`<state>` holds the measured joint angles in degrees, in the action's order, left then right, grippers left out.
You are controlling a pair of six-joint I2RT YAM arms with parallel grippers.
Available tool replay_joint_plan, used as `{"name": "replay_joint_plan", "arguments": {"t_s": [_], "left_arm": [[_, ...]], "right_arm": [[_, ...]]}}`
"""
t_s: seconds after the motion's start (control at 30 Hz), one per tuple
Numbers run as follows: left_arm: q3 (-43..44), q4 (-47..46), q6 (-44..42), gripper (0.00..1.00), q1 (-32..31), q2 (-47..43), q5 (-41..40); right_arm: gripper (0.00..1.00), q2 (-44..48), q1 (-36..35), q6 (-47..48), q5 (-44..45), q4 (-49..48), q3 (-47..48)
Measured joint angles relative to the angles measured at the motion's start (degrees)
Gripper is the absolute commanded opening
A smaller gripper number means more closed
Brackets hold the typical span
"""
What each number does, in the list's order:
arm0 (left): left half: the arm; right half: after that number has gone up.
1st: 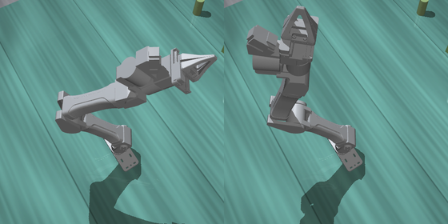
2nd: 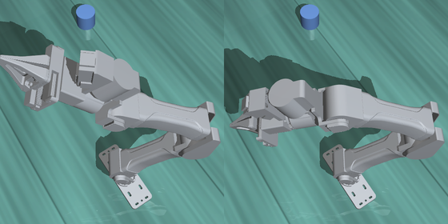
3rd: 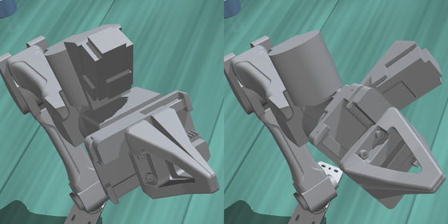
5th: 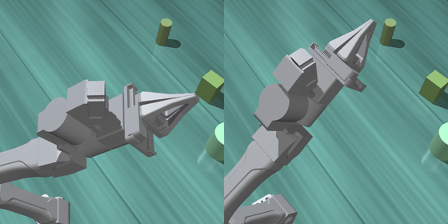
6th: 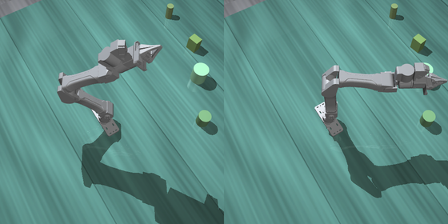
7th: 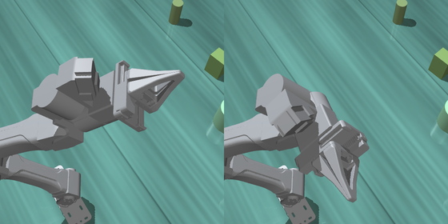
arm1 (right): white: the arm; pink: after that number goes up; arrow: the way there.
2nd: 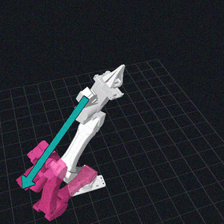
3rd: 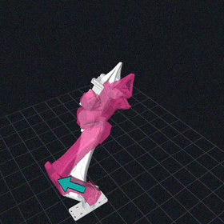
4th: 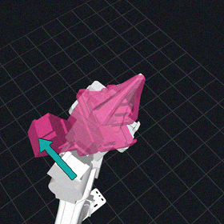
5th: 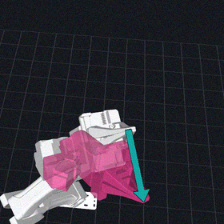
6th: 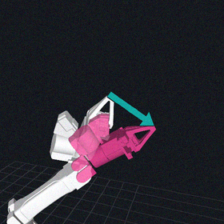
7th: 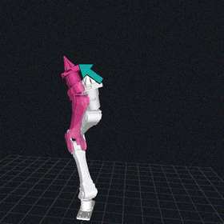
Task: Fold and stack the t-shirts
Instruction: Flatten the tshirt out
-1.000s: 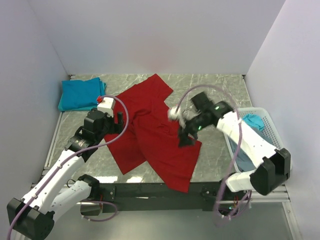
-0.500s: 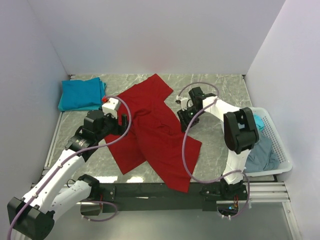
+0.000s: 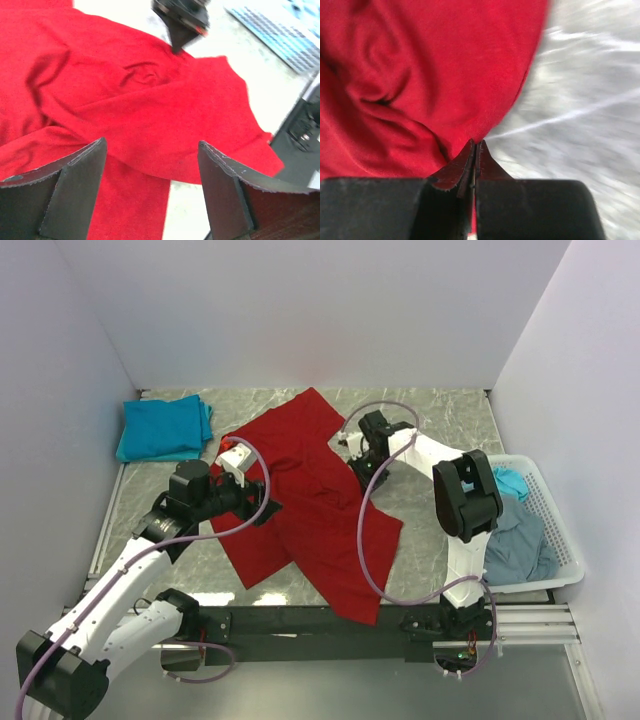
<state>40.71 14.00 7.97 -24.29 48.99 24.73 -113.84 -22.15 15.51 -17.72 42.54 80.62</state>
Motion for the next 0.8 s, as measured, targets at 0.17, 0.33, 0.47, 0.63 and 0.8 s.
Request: {"name": "replay_joint_plan", "arguments": {"t_s": [0.17, 0.33, 0.47, 0.63, 0.8], "left_arm": [[-0.15, -0.07, -0.02, 0.78, -0.13, 0.28, 2.62], [-0.20, -0.04, -0.07, 0.79, -0.17, 0.35, 2.86], [-0.20, -0.04, -0.22, 0.79, -0.17, 0.35, 2.84], [-0.20, -0.04, -0.24, 0.79, -0.17, 0.35, 2.84], [-0.20, -0.02, -0.26, 0.79, -0.17, 0.35, 2.86]], "right_arm": [[0.00, 0.20, -0.15, 1.90, 11.98, -0.20, 7.98], [0.42, 2.01, -0.09, 5.46, 22.97, -6.60, 13.81], [0.44, 2.16, -0.09, 7.02, 27.50, -9.03, 16.02], [0.45, 3.06, 0.55, 7.48, 27.91, -10.54, 13.09], [0.48, 2.32, 4.26, 5.75, 17.94, -5.79, 14.08]]}}
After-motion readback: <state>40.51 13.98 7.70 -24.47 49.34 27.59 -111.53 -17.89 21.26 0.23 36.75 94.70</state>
